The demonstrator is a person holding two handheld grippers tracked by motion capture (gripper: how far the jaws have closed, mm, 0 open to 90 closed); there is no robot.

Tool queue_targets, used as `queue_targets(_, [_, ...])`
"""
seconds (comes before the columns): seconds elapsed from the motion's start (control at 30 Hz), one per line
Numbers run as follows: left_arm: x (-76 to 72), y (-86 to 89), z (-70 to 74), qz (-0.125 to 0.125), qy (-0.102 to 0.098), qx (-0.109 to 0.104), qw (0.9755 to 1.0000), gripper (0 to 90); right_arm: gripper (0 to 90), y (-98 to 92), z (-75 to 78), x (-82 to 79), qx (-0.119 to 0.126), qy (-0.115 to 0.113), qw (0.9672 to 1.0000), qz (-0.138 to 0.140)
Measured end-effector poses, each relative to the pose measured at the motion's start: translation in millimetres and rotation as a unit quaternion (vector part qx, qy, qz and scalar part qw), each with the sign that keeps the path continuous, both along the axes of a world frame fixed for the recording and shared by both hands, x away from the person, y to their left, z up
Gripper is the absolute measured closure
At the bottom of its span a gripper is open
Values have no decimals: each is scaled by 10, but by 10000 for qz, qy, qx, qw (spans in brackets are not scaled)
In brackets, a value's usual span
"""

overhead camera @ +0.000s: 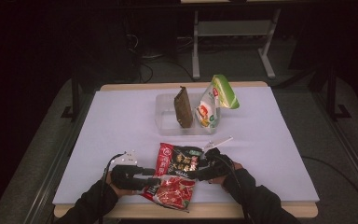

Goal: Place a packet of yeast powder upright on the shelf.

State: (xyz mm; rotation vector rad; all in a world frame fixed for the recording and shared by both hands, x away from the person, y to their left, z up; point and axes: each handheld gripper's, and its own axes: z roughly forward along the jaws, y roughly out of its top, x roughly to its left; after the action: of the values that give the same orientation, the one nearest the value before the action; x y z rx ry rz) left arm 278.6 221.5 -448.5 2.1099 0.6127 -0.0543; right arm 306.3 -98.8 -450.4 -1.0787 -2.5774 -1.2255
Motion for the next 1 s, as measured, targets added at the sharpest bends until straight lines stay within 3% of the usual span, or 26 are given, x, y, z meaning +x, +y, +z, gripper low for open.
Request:
queue_targets(0.27, [65,-64,9,188,-255,42,9995,601,415,11,-11,-12,-32,-317,9994,-107])
queue_targets(0.53, [107,-51,-11,184,-242,-53,9995,592,573,-24,-1,-53,25,-693,9974,-172])
queue_targets(0.7, [130,-19,-23,155,-181,-139,9996,584,633,-51,-8,-72,112,-736,9970,-198])
queue_targets(1.0, [199,-11,-29,505,-225,-71,9984,354,700,-51,-3,-110,171,-888,9957,-219])
